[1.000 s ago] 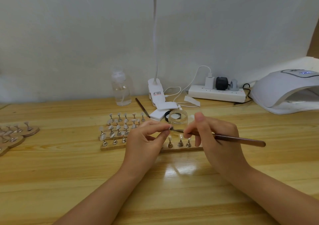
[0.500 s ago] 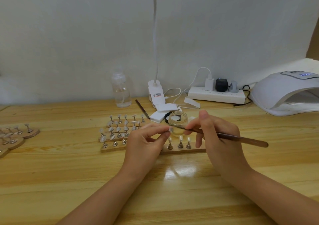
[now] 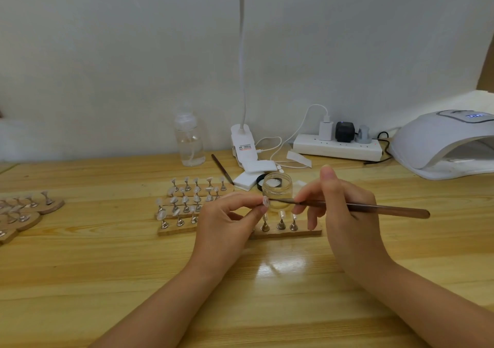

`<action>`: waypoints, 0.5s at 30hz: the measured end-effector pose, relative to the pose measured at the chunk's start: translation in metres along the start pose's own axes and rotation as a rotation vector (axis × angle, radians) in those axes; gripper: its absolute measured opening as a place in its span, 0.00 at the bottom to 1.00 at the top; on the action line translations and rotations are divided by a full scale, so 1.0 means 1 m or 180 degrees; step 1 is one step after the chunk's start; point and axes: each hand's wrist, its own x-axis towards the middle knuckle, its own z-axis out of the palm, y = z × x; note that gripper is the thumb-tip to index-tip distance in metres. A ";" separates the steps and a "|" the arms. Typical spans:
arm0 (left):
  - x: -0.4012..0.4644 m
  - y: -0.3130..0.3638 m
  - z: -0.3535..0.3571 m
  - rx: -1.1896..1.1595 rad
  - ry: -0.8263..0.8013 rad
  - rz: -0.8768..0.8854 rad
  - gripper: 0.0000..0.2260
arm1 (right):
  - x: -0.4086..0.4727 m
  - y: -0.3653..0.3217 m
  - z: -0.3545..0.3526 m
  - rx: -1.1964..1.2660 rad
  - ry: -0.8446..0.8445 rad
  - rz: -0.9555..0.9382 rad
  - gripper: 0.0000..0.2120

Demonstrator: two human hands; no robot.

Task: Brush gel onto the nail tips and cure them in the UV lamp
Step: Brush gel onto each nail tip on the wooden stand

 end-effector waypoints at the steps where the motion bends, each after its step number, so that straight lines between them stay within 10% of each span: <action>1: 0.000 -0.001 0.000 0.0008 -0.0007 0.0005 0.11 | 0.000 0.000 -0.001 -0.0010 0.0026 -0.0025 0.21; 15: -0.001 -0.001 0.001 0.0022 0.0087 0.0015 0.11 | -0.002 0.001 -0.001 -0.0211 -0.0016 -0.0408 0.20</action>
